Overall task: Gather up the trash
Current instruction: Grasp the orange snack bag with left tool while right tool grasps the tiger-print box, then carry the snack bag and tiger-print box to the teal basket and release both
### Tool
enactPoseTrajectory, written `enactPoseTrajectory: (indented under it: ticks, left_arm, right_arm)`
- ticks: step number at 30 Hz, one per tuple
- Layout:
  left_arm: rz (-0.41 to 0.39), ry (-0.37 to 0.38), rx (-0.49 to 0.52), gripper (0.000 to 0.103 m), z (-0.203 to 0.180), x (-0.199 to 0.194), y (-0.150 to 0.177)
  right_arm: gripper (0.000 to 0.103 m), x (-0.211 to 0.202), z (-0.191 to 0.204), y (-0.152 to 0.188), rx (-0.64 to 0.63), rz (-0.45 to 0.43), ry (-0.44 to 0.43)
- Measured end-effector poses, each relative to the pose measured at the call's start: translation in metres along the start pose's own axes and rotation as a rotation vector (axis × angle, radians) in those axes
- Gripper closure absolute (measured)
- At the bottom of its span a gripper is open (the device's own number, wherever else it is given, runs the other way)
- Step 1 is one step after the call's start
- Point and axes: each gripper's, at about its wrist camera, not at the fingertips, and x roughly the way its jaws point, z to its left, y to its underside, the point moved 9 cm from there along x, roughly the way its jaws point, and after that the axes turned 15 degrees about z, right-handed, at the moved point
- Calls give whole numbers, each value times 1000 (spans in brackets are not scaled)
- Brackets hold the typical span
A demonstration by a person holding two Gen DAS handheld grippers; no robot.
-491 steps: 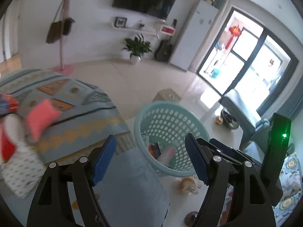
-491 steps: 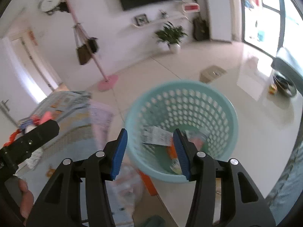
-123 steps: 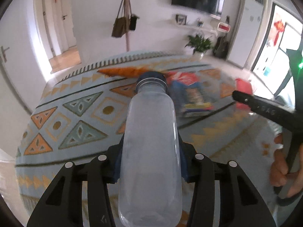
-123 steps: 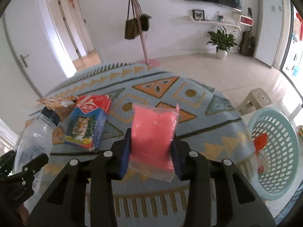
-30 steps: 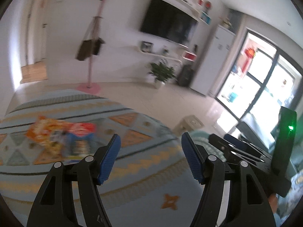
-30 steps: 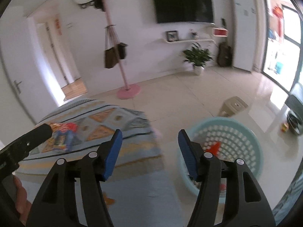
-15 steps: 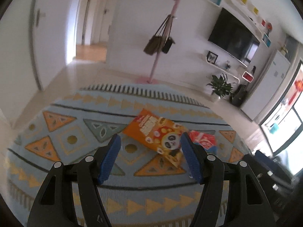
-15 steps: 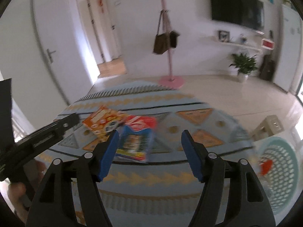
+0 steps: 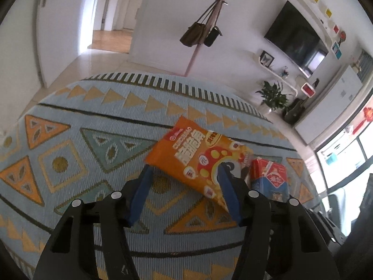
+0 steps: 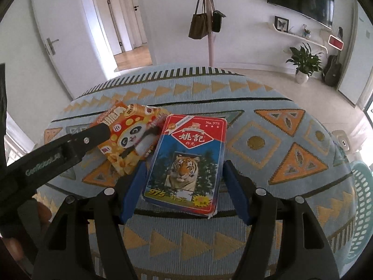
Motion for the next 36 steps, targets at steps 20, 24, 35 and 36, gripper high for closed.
enactPoseTrajectory:
  ticks: [20, 24, 35, 36]
  left_arm:
    - [-104, -65, 246, 101, -53, -19, 3]
    - [-156, 18, 285, 101, -75, -46, 14]
    - [-258, 127, 425, 101, -167, -98, 48]
    - [-262, 142, 443, 101, -182, -101, 53]
  right_arm:
    - [43, -51, -60, 16, 85, -144, 69]
    - [43, -79, -79, 22, 109, -198, 86]
    - [43, -157, -150, 51, 211, -327, 120]
    - [43, -165, -162, 55, 231, -332, 122]
